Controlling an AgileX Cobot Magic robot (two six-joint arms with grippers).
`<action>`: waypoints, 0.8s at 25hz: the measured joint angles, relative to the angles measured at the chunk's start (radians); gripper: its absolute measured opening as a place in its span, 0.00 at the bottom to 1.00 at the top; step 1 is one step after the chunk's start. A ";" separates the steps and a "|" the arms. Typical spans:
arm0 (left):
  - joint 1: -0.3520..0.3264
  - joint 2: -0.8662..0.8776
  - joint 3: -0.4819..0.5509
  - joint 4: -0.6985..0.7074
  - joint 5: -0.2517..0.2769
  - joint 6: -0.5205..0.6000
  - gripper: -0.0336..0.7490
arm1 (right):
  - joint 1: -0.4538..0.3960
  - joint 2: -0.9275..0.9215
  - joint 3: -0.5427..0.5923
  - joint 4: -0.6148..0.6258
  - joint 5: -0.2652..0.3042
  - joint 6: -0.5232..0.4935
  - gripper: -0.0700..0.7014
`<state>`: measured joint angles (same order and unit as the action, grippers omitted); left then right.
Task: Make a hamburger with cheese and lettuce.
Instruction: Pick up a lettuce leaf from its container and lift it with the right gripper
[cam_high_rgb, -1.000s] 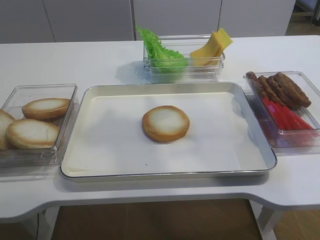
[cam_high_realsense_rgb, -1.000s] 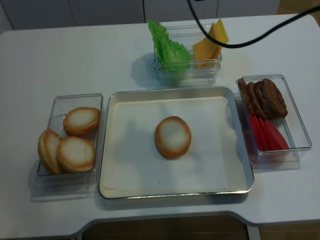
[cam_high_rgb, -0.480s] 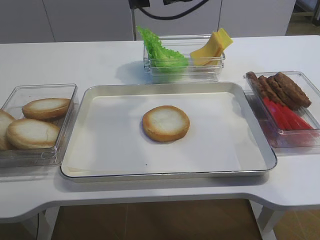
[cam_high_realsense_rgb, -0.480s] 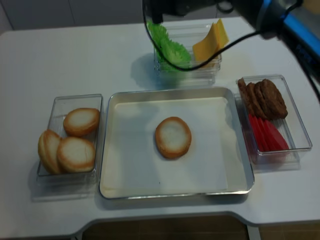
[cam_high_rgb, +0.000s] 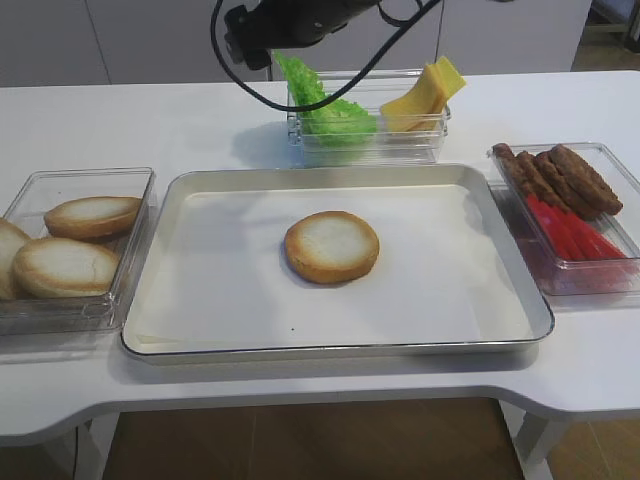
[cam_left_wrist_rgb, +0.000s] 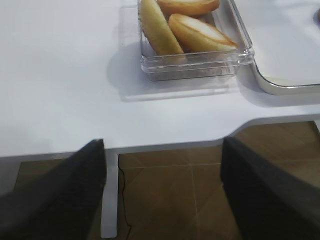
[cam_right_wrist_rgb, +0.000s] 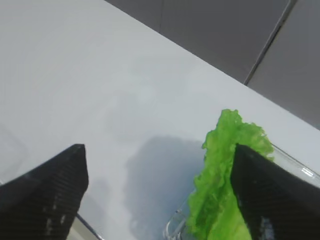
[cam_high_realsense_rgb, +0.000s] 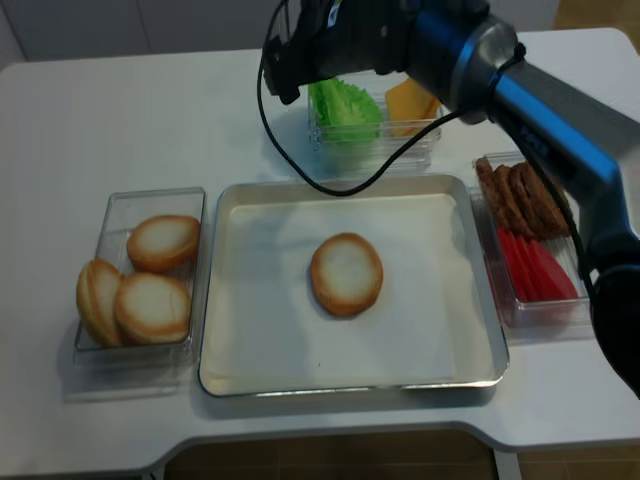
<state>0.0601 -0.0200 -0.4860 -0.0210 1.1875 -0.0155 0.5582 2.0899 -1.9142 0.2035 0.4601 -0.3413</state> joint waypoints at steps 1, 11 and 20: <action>0.000 0.000 0.000 0.000 0.000 0.000 0.72 | 0.002 0.004 0.000 -0.013 -0.008 -0.005 0.99; 0.000 0.000 0.000 0.000 0.000 0.000 0.72 | 0.002 0.065 -0.001 -0.092 -0.109 -0.008 0.99; 0.000 0.000 0.000 0.000 0.000 0.000 0.72 | 0.002 0.102 -0.001 -0.092 -0.187 -0.006 0.99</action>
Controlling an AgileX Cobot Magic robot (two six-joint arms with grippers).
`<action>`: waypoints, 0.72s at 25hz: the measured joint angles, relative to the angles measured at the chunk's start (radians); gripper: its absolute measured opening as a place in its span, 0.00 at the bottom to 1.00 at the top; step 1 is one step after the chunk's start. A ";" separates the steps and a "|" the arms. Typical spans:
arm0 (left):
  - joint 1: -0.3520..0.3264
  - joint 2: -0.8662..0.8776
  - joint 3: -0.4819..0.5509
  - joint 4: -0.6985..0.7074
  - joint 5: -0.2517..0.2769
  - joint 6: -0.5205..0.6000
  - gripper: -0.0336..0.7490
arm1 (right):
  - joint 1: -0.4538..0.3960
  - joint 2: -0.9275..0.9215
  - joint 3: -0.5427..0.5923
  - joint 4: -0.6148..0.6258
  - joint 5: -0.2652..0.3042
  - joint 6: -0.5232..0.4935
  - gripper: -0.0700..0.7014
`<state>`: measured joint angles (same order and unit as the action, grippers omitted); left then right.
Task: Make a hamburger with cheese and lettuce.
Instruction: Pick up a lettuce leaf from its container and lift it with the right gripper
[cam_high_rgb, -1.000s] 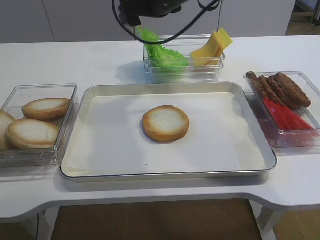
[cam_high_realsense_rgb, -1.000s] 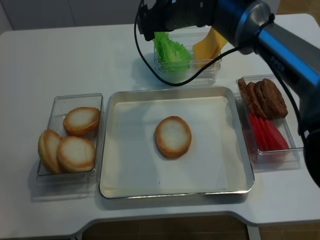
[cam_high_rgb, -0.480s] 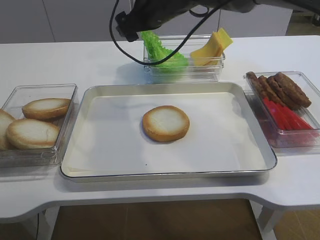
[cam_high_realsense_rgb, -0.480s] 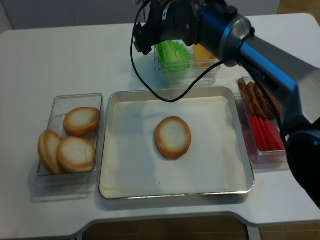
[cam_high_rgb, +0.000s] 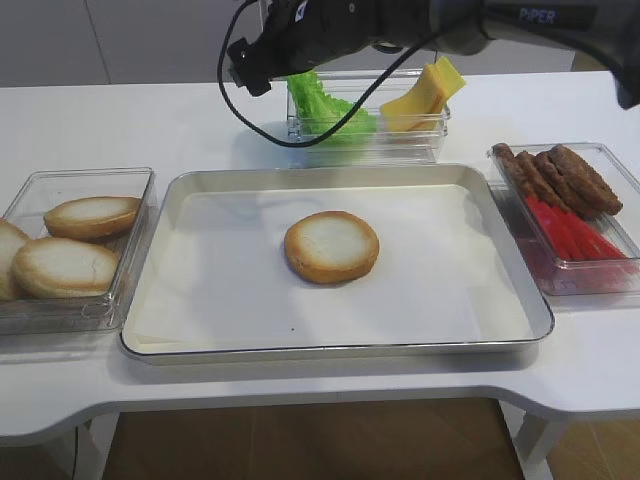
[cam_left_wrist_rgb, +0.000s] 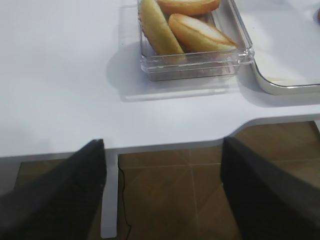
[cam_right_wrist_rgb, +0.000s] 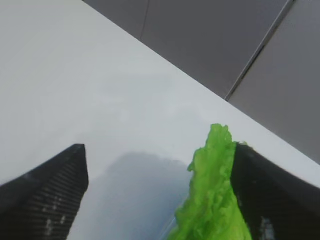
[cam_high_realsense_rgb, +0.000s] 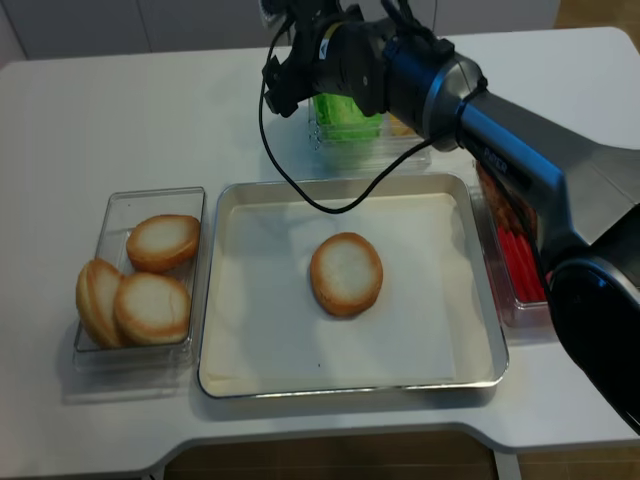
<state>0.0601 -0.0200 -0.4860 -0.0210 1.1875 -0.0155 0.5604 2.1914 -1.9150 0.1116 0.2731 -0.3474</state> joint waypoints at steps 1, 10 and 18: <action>0.000 0.000 0.000 0.000 0.000 0.000 0.72 | 0.000 0.005 0.000 0.000 -0.002 0.000 0.99; 0.000 0.000 0.000 0.000 0.000 0.000 0.72 | 0.002 0.029 0.000 -0.036 -0.022 0.000 0.97; 0.000 0.000 0.000 0.000 0.000 0.000 0.72 | 0.002 0.030 0.000 -0.052 -0.044 0.000 0.77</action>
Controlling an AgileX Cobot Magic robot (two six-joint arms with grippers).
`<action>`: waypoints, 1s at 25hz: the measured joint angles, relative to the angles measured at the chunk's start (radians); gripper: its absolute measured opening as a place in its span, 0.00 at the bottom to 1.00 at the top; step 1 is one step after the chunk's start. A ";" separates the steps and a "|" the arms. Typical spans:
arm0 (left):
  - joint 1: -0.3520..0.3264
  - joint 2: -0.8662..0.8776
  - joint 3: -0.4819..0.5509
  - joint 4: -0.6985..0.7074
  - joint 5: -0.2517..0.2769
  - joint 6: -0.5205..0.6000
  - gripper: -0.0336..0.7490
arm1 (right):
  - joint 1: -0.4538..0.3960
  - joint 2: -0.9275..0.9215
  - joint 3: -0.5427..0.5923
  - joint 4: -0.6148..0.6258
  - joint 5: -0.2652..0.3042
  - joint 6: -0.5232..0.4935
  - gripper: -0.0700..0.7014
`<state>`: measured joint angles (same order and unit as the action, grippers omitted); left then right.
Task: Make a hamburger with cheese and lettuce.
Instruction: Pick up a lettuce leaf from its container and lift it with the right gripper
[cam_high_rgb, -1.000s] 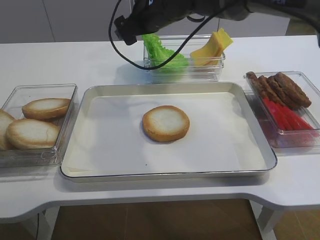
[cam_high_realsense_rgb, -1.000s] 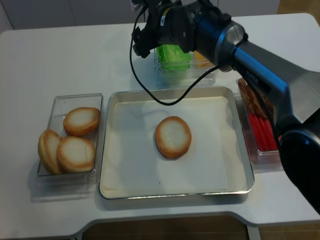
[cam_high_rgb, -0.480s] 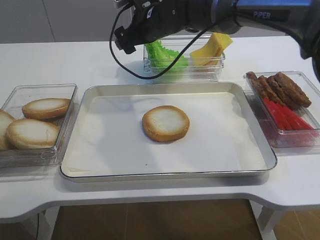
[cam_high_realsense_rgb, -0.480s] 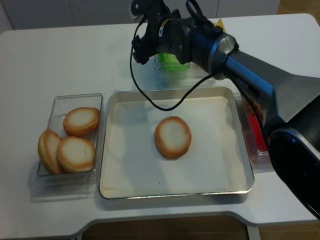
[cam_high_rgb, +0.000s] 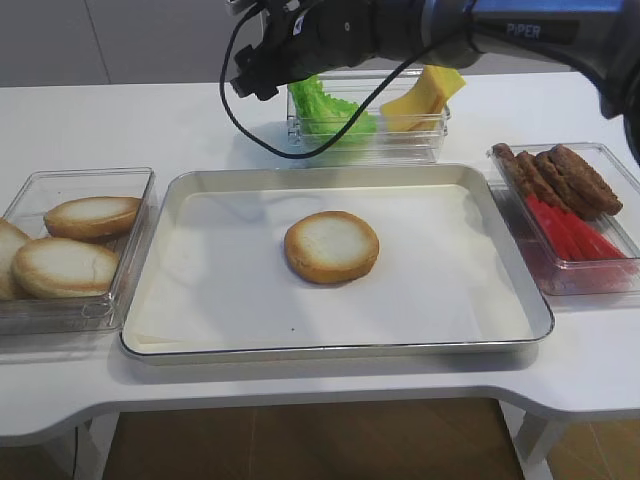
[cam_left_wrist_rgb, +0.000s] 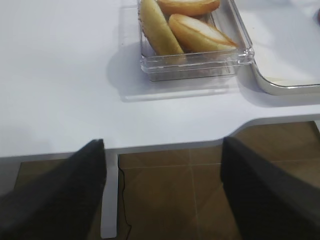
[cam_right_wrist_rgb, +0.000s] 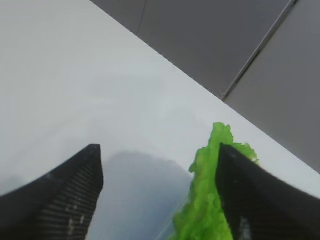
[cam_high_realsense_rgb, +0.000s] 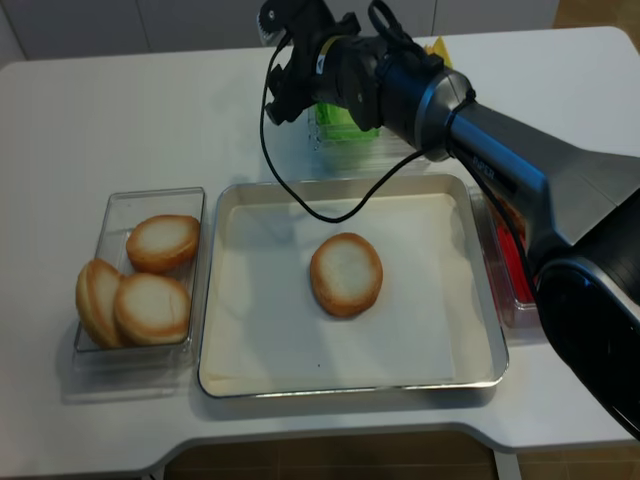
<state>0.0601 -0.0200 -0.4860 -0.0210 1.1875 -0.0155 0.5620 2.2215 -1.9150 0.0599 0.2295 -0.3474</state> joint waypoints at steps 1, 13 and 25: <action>0.000 0.000 0.000 0.000 0.000 0.000 0.72 | 0.000 0.002 0.000 -0.002 0.000 0.000 0.76; 0.000 0.000 0.000 0.000 0.000 0.000 0.72 | 0.000 0.017 0.000 -0.108 -0.002 0.023 0.71; 0.000 0.000 0.000 0.000 0.000 0.000 0.72 | -0.012 0.017 0.000 -0.204 -0.002 0.098 0.59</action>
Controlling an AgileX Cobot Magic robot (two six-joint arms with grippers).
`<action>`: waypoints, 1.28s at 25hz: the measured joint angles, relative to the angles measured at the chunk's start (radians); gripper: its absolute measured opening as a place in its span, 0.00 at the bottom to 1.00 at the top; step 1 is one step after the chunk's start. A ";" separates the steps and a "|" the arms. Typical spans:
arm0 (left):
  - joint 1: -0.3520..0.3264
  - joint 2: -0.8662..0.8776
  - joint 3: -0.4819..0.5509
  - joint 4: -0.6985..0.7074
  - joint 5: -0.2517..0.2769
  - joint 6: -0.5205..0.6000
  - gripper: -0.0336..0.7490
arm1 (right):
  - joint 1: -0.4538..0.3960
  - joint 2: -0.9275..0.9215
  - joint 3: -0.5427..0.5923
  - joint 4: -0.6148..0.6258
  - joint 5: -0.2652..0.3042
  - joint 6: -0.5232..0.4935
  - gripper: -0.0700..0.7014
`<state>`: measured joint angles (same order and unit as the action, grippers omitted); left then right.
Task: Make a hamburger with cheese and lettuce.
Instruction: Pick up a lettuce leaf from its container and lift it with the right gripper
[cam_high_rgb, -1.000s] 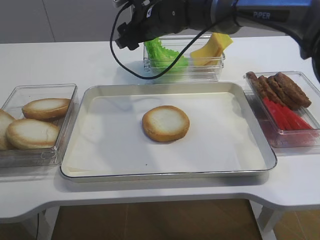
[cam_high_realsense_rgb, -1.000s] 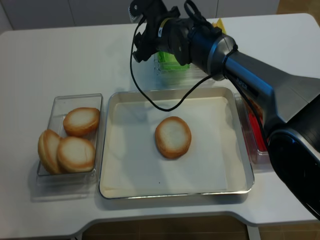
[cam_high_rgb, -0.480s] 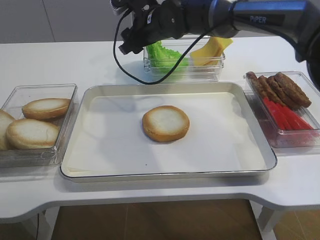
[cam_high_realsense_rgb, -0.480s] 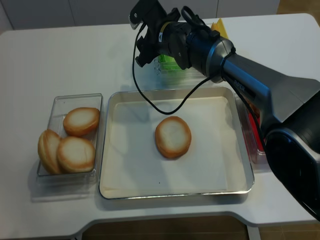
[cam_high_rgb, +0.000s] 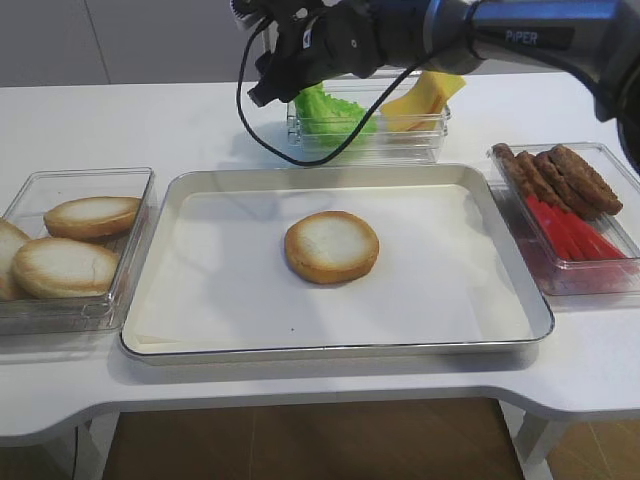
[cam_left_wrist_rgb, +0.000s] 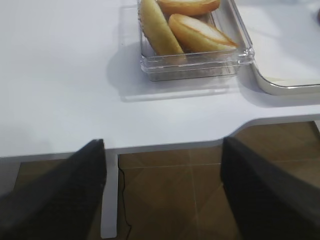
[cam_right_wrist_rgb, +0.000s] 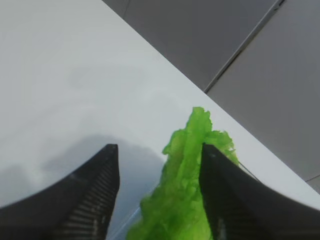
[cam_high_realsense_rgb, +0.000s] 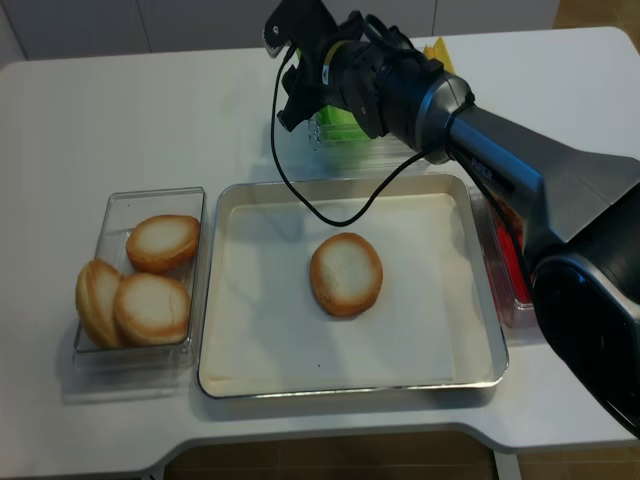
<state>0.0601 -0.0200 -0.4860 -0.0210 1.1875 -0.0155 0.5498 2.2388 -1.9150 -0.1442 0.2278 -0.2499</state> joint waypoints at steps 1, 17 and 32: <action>0.000 0.000 0.000 0.000 0.000 0.000 0.72 | -0.002 0.000 0.000 -0.002 0.002 0.005 0.59; 0.000 0.000 0.000 0.000 0.000 0.000 0.72 | -0.004 0.006 0.000 -0.002 0.002 0.010 0.38; 0.000 0.000 0.000 0.000 0.000 0.000 0.72 | -0.004 0.017 0.000 -0.018 -0.004 0.010 0.10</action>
<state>0.0601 -0.0200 -0.4860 -0.0210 1.1875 -0.0155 0.5460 2.2554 -1.9150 -0.1624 0.2236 -0.2395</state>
